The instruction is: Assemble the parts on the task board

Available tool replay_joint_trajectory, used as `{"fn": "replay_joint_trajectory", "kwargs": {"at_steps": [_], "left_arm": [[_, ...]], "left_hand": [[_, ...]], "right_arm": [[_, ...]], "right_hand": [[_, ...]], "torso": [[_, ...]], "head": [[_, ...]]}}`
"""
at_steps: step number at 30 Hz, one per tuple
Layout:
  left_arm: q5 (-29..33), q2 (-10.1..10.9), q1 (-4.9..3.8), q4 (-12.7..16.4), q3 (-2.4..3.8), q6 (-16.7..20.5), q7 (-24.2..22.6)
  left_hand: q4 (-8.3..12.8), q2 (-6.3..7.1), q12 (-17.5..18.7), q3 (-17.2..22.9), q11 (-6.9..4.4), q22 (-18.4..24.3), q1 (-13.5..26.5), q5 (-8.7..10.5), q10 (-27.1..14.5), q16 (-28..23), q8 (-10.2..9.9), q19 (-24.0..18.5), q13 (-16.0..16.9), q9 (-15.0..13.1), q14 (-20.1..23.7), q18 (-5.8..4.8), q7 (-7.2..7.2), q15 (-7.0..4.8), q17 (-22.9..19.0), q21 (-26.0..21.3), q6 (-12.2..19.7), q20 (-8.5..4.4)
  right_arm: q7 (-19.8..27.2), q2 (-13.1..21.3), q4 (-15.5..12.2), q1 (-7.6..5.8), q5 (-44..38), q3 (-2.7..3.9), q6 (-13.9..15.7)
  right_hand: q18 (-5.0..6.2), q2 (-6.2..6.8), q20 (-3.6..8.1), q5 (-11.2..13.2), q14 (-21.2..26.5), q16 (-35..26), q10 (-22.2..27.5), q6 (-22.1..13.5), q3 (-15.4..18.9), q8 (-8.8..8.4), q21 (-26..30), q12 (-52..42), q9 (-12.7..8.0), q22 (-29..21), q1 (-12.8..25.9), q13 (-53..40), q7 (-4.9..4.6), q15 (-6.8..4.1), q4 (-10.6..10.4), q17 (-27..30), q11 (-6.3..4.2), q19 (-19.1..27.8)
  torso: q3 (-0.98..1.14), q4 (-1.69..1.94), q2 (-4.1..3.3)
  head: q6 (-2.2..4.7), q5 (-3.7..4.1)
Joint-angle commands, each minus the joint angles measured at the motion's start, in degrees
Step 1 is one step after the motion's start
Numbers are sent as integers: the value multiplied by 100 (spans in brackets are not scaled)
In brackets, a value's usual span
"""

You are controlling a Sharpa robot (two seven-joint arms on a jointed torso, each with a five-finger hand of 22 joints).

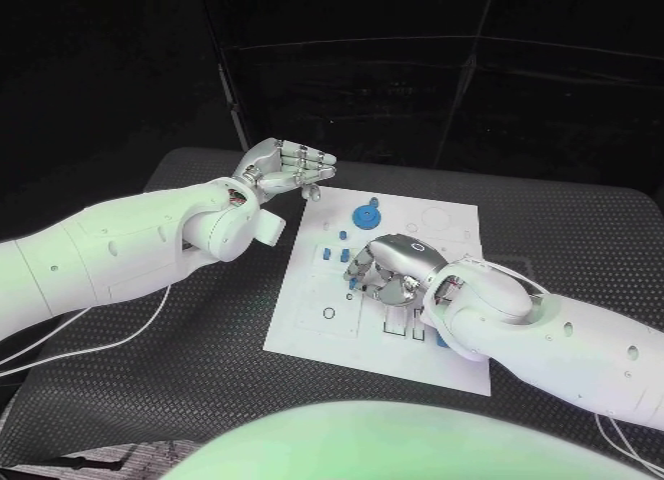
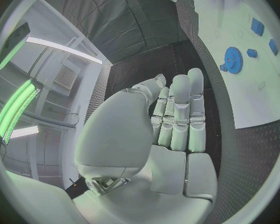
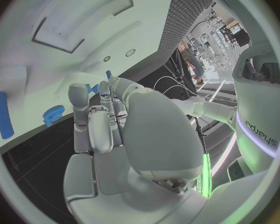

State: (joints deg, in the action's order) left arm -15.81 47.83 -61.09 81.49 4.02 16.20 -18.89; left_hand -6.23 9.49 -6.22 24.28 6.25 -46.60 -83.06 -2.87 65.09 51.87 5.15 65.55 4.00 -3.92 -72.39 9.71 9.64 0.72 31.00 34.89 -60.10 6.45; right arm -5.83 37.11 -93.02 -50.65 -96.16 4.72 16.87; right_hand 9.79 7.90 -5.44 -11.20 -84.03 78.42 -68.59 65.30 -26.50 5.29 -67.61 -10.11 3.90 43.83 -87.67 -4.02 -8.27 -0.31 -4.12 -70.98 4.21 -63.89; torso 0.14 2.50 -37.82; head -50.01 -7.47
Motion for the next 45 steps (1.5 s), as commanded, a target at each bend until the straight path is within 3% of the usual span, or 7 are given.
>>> {"fn": "replay_joint_trajectory", "kwargs": {"at_steps": [1,19,45], "left_arm": [[28,-12,-8,4,7,-42,-88],[28,-22,-8,-5,7,-51,-91],[28,-32,-8,-21,8,-77,-74]], "left_hand": [[35,25,22,-8,-5,6,-36,5,-40,-27,-18,-10,-6,9,30,69,46,28,-10,-25,-2,20],[39,25,26,-8,-2,8,-34,5,-57,-28,-19,-9,-9,9,30,69,48,31,-14,-29,0,23],[42,22,28,-7,0,10,-34,5,-68,-29,-21,-8,-9,9,29,69,50,33,-17,-33,1,25]], "right_arm": [[101,-21,16,0,-91,-9,-82],[76,-120,134,32,-208,-36,-195],[-63,-179,196,38,-410,-71,-412]], "right_hand": [[-103,-18,-14,28,-265,38,24,21,-19,-29,-12,20,5,-7,61,3,-29,-5,15,-8,22,6],[-103,-24,-18,40,-267,45,32,18,-20,-34,-13,27,5,-6,82,3,-31,-2,26,-16,25,7],[-102,-47,-27,119,-265,45,33,20,-16,-41,-8,36,9,-12,143,-1,-30,3,59,-9,25,15]], "torso": [[0,4,-1],[-2,4,-3],[-2,4,0]], "head": [[1,-25],[1,-72],[1,-71]]}}
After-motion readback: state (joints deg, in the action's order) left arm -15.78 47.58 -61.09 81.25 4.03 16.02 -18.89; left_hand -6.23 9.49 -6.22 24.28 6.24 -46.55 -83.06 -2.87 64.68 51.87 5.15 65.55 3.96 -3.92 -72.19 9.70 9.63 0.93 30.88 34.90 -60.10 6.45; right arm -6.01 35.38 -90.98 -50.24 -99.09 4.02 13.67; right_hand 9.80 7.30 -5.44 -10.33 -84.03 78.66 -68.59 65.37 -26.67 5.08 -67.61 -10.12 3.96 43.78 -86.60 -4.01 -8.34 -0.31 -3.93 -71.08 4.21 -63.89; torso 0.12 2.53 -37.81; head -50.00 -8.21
